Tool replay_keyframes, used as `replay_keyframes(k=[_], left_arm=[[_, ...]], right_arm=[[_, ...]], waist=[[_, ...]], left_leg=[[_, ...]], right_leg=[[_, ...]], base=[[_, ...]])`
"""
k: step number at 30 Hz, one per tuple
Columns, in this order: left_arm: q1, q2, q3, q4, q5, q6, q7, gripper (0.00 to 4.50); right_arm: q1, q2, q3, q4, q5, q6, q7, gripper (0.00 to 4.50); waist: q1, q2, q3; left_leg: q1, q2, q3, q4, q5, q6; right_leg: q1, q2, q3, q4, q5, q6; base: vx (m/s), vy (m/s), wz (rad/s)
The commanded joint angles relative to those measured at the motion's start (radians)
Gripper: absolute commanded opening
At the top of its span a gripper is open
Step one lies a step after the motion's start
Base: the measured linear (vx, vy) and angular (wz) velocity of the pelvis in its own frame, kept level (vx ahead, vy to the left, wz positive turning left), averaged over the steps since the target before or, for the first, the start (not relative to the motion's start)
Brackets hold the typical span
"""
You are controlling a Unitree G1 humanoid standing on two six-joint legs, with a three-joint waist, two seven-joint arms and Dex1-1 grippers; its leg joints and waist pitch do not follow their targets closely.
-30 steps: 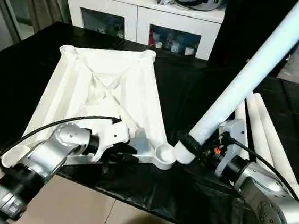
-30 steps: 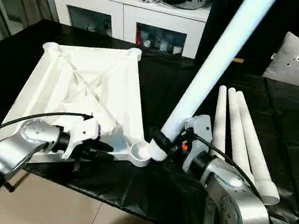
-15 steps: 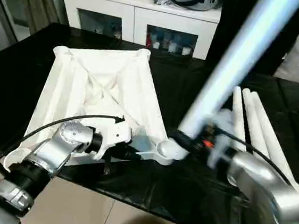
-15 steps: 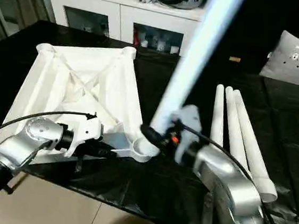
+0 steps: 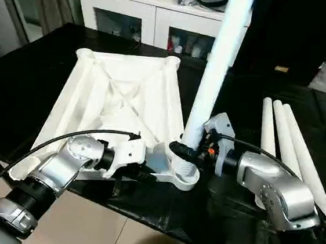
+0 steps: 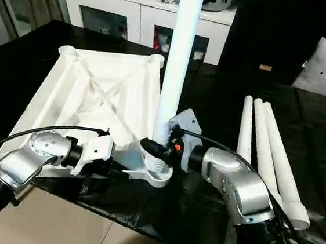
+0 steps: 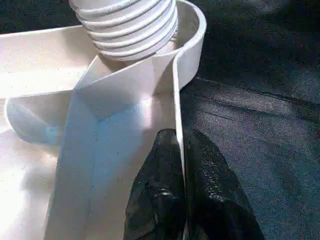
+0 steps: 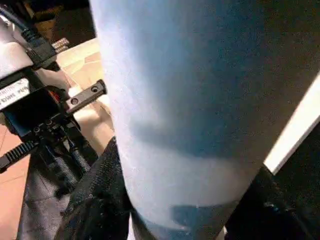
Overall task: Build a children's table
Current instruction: Insert table leg to table base
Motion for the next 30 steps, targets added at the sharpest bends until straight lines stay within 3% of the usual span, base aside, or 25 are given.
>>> replay_keyframes(k=[1,4,7,15,23,30], left_arm=[[-0.005,-0.015,-0.005,0.011,0.002,-0.007,-0.008,0.00],[-0.010,-0.017,0.004,0.026,0.008,-0.016,0.002,0.00],[-0.014,-0.017,0.016,0.039,0.014,-0.026,0.006,0.00],[-0.017,0.000,0.016,0.059,0.038,-0.050,-0.006,0.00],[-0.014,-0.004,0.017,0.052,0.036,-0.053,-0.020,0.00],[-0.002,-0.001,0.024,0.030,0.023,-0.040,-0.036,0.00]], right_arm=[[0.003,-0.013,0.021,0.020,-0.011,0.027,0.009,1.90],[0.008,-0.024,0.011,0.003,0.003,0.040,0.022,1.90],[0.017,-0.037,-0.003,-0.024,0.021,0.058,0.036,1.90],[0.049,-0.067,-0.010,-0.068,0.037,0.083,0.062,1.90],[0.048,-0.048,-0.003,-0.016,0.013,0.051,0.054,1.90],[0.055,-0.001,-0.043,0.062,0.031,-0.005,0.035,1.90]], waist=[[-0.001,-0.008,-0.056],[-0.002,-0.014,-0.055],[0.000,-0.008,-0.054],[0.000,-0.009,-0.053],[-0.001,-0.011,-0.053],[-0.002,-0.010,-0.054]], left_leg=[[0.001,0.042,-0.003,-0.081,-0.223,-0.028],[0.000,0.042,-0.003,-0.082,-0.224,-0.024],[0.001,0.043,-0.004,-0.082,-0.229,-0.023],[-0.001,0.042,-0.007,-0.084,-0.250,-0.024],[-0.001,0.043,-0.006,-0.084,-0.247,-0.022],[0.000,0.044,-0.006,-0.085,-0.255,-0.022]], right_leg=[[0.045,-0.081,0.049,-0.084,-0.329,-0.140],[0.045,-0.079,0.048,-0.085,-0.341,-0.133],[0.043,-0.081,0.050,-0.087,-0.359,-0.126],[0.042,-0.083,0.049,-0.095,-0.418,-0.105],[0.039,-0.084,0.048,-0.095,-0.425,-0.109],[0.038,-0.083,0.048,-0.094,-0.405,-0.122]], base=[[0.000,0.000,0.00],[0.000,0.000,0.00],[0.000,0.000,0.00],[0.000,0.000,0.00],[0.000,0.000,0.00],[0.000,0.000,0.00]])
